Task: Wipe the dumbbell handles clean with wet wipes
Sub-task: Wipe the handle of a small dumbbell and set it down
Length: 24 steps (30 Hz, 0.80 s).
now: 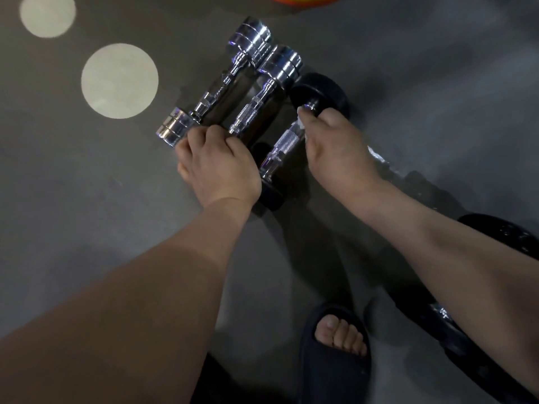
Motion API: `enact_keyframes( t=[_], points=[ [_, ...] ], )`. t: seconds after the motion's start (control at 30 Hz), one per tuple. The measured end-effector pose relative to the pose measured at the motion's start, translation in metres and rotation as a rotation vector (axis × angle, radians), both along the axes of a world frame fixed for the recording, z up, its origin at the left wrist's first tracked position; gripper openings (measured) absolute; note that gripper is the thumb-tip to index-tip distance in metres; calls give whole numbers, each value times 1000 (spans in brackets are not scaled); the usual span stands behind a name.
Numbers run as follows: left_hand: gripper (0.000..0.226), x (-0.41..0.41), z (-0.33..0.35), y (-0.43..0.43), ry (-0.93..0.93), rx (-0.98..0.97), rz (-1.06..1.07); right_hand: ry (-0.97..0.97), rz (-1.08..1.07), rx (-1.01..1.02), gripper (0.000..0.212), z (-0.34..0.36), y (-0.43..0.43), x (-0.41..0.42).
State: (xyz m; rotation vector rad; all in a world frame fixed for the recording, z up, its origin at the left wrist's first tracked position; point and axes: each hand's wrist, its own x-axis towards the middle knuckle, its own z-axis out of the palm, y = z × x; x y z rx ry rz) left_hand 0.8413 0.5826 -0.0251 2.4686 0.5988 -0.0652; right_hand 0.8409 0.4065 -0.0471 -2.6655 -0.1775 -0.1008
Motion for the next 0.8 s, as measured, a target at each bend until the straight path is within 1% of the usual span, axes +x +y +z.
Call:
enact_keyframes(
  t=[0.07,0.13,0.17,0.2,0.23,0.33,0.37,0.4,0.47,0.5,0.53,0.57,0.67,0.7,0.73,0.8],
  points=[
    [43,-1,-1,0,-4,-1,4,-22,67,66,41,-1,6,-9],
    [44,0,-1,0,-7,4,8,-4,284,107,43,-2,12,-25],
    [44,0,-1,0,-9,5,11,13,393,85,44,-2,13,-30],
    [44,0,-1,0,-12,5,11,19,442,56,44,-1,9,-30],
    [43,0,0,0,-15,3,11,8,419,35,44,-1,4,-22],
    [41,-1,-1,-1,-20,-1,13,-78,135,-50,41,2,-8,3],
    [42,-1,-1,-1,-19,0,13,-79,98,-65,41,3,-6,2],
    [43,-1,-1,0,-18,1,12,-81,131,-52,41,3,-1,-3],
    [44,-1,-1,0,-13,7,16,-60,368,2,38,4,10,-22],
    [44,0,0,0,-12,13,17,-49,485,-8,35,5,12,-29],
    [45,0,0,0,-10,16,16,-58,543,-30,33,5,10,-28],
    [45,1,0,-1,-8,17,15,-83,524,-39,33,4,6,-22],
    [45,1,0,-1,2,15,22,-134,279,-6,36,5,3,-8],
    [44,0,0,-1,2,14,23,-128,266,2,34,5,6,-10],
    [44,-1,-1,0,0,14,22,-119,321,16,30,6,11,-15],
    [43,-1,-1,1,-8,14,20,-99,542,34,13,10,18,-24]
  ],
)
